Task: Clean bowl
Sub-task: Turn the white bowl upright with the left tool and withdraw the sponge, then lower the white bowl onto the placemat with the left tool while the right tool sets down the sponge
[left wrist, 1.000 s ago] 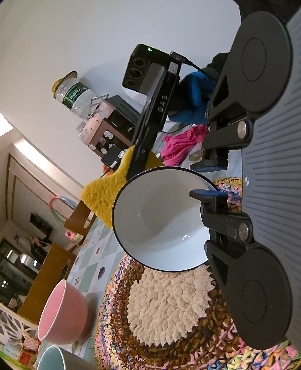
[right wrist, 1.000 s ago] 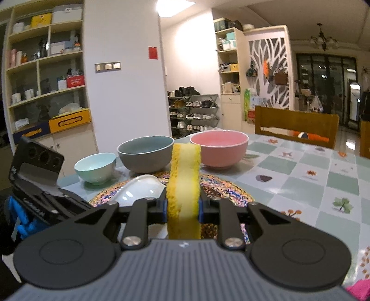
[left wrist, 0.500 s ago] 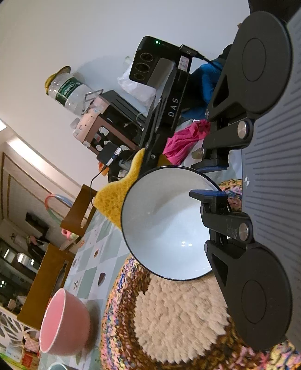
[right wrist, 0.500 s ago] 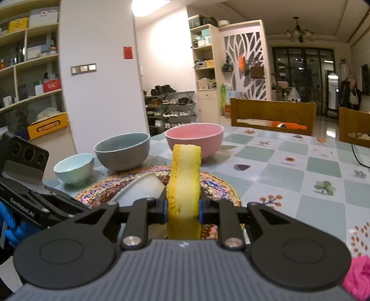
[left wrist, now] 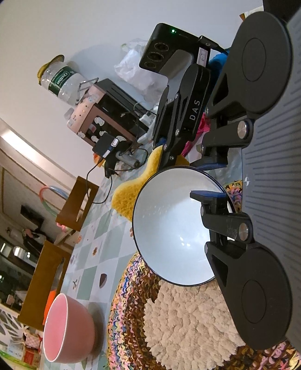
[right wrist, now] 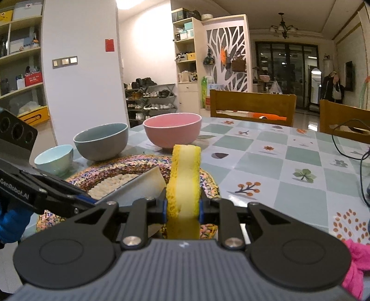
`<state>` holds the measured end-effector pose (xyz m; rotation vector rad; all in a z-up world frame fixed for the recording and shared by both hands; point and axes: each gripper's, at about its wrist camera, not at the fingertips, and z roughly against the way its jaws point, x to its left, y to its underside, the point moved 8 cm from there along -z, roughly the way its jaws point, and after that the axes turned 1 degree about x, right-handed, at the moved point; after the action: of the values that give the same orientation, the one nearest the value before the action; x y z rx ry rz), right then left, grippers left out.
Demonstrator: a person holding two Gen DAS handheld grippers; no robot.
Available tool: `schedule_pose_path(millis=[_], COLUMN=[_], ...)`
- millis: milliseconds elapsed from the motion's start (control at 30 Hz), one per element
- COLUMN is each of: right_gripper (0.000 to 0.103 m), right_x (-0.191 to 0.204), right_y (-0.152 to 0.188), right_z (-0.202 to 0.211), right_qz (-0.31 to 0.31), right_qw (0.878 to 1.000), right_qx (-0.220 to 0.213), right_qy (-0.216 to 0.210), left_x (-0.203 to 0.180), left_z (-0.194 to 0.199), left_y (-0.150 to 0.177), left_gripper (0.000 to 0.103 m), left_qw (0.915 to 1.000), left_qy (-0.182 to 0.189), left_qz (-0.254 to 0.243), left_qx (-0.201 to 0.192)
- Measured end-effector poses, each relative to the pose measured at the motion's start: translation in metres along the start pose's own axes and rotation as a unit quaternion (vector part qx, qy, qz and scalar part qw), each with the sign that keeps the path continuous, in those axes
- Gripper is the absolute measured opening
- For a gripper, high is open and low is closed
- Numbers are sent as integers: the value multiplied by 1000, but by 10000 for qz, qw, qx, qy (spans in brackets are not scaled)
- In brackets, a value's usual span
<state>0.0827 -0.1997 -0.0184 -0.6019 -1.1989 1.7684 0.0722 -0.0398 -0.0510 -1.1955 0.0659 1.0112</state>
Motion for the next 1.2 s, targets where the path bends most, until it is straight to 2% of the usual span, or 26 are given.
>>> schedule_pose_path(millis=[600,933,1200], right_gripper=[26,27,31], right_x=[-19,-29,-31], right_y=[13,18,16], right_z=[-7,-11,-9], right_qz=[319,273,244], right_qw=[9947,9923,9917], right_qx=[296,445,452], right_qy=[930,1120,1182], left_x=[-20,-28,-30], left_z=[-28,-37,-35], left_y=[3,2,-1], left_gripper=[24,28,37], left_qw=[9985,9947,9927], left_qy=[-401,-739,-920], left_qz=[-326,-668,-752], left_qx=[178,238,198])
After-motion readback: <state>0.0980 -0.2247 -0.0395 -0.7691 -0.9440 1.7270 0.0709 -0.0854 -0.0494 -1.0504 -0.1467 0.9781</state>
